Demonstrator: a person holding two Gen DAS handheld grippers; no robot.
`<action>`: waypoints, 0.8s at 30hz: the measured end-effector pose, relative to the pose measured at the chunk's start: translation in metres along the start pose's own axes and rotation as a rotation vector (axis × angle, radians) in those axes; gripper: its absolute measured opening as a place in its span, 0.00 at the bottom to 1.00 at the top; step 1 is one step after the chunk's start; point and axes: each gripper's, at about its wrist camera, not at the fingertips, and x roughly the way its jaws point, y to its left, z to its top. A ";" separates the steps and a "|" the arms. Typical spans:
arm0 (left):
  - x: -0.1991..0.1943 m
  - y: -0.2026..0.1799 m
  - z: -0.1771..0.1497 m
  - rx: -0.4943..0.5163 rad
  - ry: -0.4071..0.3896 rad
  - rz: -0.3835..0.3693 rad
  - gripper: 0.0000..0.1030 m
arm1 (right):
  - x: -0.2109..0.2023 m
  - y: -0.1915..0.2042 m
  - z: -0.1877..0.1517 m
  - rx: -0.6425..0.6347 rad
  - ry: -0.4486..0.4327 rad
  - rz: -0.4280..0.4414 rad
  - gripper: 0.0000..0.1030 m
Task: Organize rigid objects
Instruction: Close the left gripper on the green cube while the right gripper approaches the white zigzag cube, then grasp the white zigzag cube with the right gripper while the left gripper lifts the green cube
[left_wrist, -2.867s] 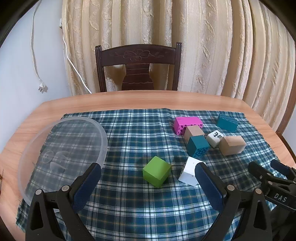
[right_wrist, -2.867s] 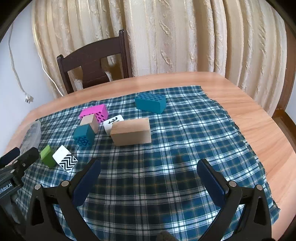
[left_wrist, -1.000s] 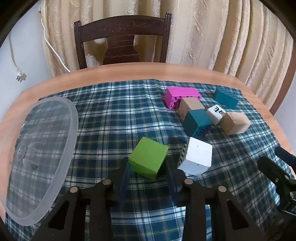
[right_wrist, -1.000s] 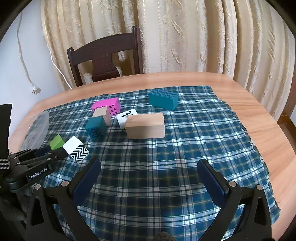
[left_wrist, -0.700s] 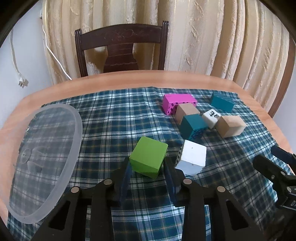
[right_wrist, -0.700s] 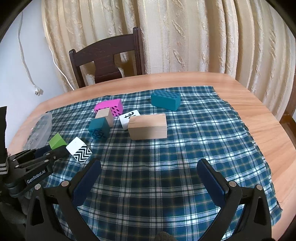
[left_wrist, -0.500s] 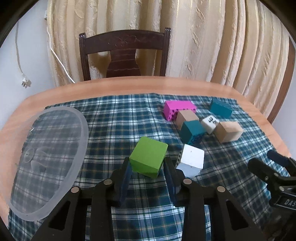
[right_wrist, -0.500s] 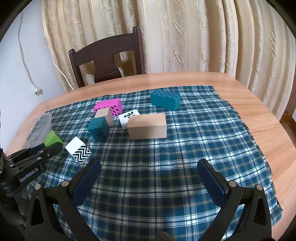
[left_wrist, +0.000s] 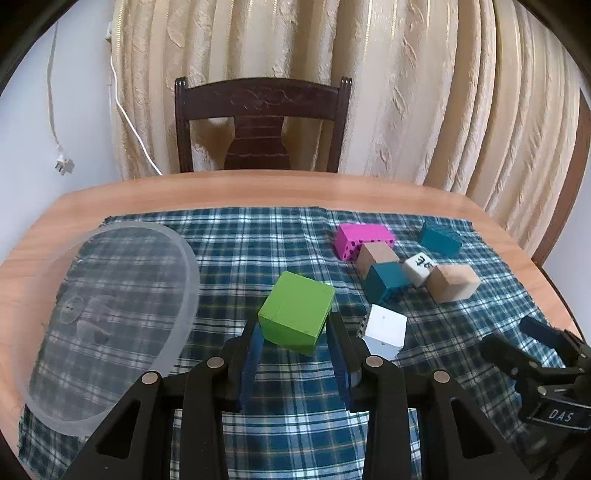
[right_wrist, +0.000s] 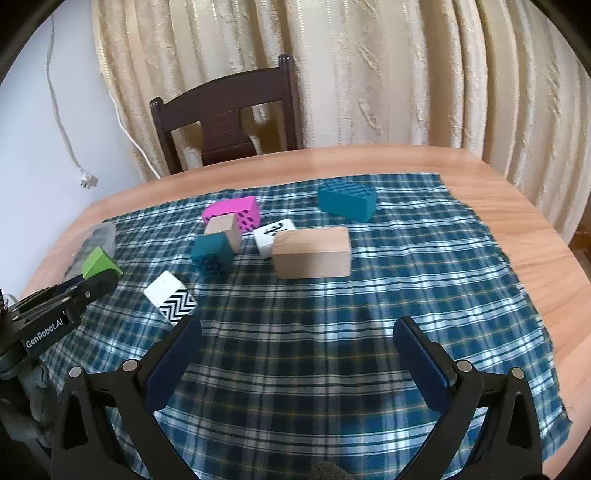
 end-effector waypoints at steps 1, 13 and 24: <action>-0.002 0.001 0.000 0.000 -0.007 0.004 0.36 | 0.001 0.001 0.000 0.000 0.004 0.008 0.99; -0.016 0.020 -0.001 -0.007 -0.053 0.041 0.36 | 0.017 0.053 0.011 -0.111 0.093 0.108 0.84; -0.020 0.030 0.000 -0.024 -0.069 0.066 0.36 | 0.048 0.081 0.021 -0.148 0.137 0.128 0.78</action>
